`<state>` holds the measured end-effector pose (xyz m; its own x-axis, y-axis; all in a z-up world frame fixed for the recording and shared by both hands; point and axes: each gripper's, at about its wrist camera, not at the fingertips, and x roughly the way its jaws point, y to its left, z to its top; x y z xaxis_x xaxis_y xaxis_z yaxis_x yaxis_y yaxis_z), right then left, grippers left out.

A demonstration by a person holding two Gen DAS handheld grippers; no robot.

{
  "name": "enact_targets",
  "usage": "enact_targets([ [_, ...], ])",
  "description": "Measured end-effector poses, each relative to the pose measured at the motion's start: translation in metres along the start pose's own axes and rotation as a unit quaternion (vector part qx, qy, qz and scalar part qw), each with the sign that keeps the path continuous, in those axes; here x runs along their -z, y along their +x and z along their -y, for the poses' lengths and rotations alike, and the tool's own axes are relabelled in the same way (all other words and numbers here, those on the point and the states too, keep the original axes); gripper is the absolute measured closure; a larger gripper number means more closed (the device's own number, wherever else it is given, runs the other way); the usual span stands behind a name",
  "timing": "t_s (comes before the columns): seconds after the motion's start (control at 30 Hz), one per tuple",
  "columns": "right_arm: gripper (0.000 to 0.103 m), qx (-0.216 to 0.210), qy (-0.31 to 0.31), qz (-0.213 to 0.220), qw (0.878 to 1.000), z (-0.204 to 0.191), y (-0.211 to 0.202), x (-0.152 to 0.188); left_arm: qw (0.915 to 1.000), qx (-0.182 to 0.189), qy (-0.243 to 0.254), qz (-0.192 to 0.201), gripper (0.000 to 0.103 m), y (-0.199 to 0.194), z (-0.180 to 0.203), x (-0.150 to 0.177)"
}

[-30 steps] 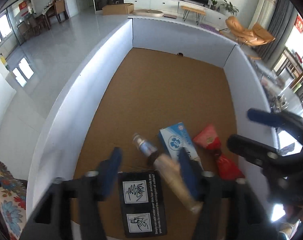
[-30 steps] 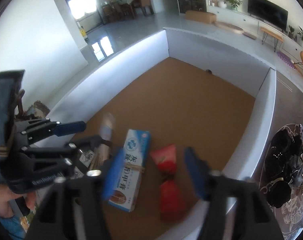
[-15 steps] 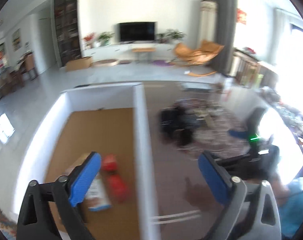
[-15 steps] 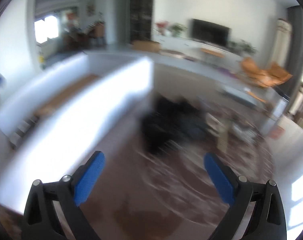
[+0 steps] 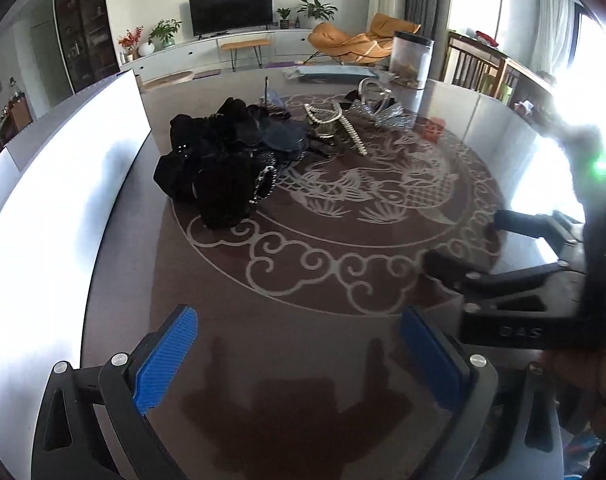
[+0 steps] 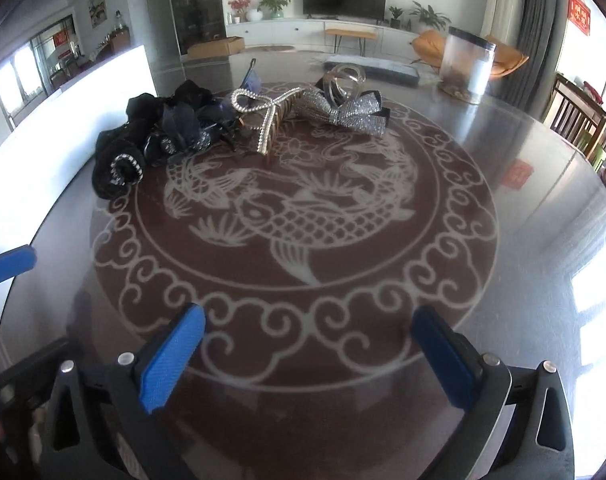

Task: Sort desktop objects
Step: 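Open both grippers to drop the tube and package into the box, then return both open tools over the remaining pile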

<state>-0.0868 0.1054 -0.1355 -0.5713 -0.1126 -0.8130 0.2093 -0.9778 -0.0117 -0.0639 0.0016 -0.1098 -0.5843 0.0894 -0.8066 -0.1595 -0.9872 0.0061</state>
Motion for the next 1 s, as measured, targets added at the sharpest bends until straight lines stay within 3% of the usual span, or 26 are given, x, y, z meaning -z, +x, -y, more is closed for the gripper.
enact_targets([
  [0.13,0.0,0.001,0.002,-0.001,1.0,0.001,0.005,-0.003,0.9999,-0.01,-0.014,-0.001,0.0,0.033,-0.018,-0.009],
  [0.3,0.0,0.002,0.002,-0.002,1.0,-0.001,0.008,-0.006,0.9992,-0.006,-0.04,-0.004,0.0,0.044,-0.034,-0.018],
  [0.5,0.0,0.002,0.002,-0.001,1.0,-0.001,0.008,-0.004,0.9998,-0.012,-0.017,-0.006,0.0,0.047,-0.027,-0.02],
  [1.0,0.0,0.002,0.002,-0.001,1.0,0.0,0.009,-0.004,0.9998,-0.011,-0.017,-0.006,0.0,0.047,-0.027,-0.02],
])
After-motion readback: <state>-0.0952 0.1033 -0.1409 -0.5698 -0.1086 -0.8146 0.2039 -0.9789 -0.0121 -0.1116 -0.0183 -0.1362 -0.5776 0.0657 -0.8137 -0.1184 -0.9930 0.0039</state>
